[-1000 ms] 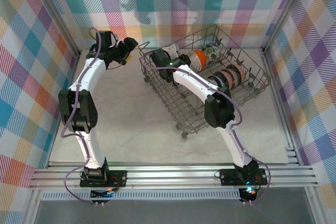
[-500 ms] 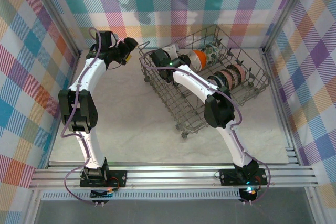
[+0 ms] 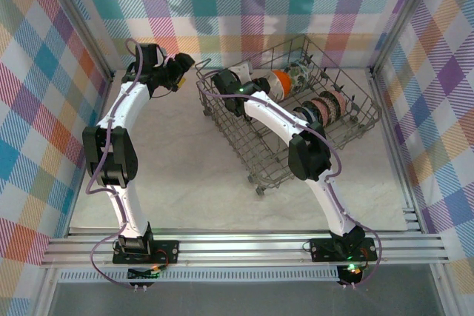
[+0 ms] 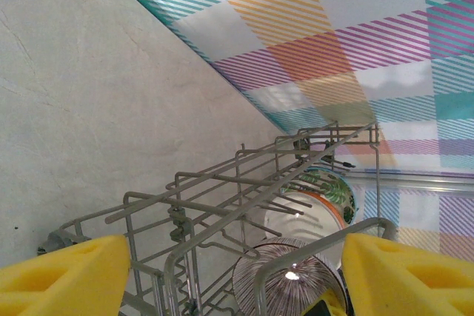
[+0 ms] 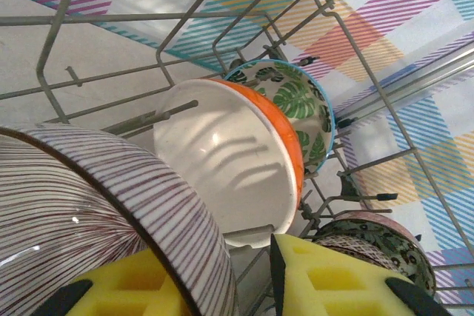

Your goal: Load the bowls into the dish rack

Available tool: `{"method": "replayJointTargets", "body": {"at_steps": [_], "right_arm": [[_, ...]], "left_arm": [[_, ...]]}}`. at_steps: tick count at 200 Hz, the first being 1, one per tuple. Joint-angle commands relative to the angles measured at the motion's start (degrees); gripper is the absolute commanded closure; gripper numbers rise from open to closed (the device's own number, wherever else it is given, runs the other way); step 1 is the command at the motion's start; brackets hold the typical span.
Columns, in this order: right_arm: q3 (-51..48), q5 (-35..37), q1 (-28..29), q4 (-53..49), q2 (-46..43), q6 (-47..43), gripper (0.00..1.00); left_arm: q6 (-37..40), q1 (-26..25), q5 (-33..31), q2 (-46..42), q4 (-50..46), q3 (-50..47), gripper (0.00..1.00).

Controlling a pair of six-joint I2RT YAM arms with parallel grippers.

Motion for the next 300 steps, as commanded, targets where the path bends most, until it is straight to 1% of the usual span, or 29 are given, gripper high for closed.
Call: {"method": "replayJointTargets", "body": {"at_steps": [1,15,21,45,53,74,78,122,171,235,300], "right_arm": [[1.8,-2.22,1.04,-1.33,-1.24,2.9,0.68],[1.8,-3.46,1.04,-1.76,-1.43,3.89,0.67],[1.75,-3.92,1.04,-2.0,-1.54,4.24,0.64],[1.56,-5.33,1.04,-2.39,-1.79,5.2,0.63],[1.5,-5.75,1.04,-2.42,-1.88,5.27,0.59],[1.31,-8.02,1.04,-2.6,-1.92,6.06,0.58],[1.27,-8.6,1.0,-2.74,-2.0,6.33,0.54],[-1.94,-12.39,1.03,-0.6,-3.77,7.01,0.45],[-4.85,-15.62,1.02,1.39,-6.17,7.91,0.4],[-10.71,-19.94,1.03,7.09,-10.73,6.99,0.37],[-10.07,-26.55,0.98,6.37,-10.3,7.83,0.37]], "left_arm": [[0.64,-0.11,1.52,-0.67,-0.1,-0.49,0.25],[0.59,-0.11,1.55,-0.68,-0.1,-0.49,0.25],[0.5,-0.12,1.51,-0.66,-0.1,-0.51,0.25],[0.52,-0.12,1.52,-0.61,-0.1,-0.49,0.25],[0.54,-0.11,1.49,-0.5,-0.08,-0.49,0.25],[0.54,-0.11,1.52,-0.42,-0.1,-0.49,0.25],[0.5,-0.11,1.54,-0.42,-0.1,-0.46,0.25],[0.5,-0.15,1.46,-0.48,-0.14,-0.49,0.25],[0.5,-0.25,1.4,-0.36,-0.22,-0.49,0.25],[0.5,-0.29,1.28,-0.38,-0.26,-0.5,0.26],[0.5,-0.59,1.11,-0.43,-0.21,-0.34,0.26]]}}
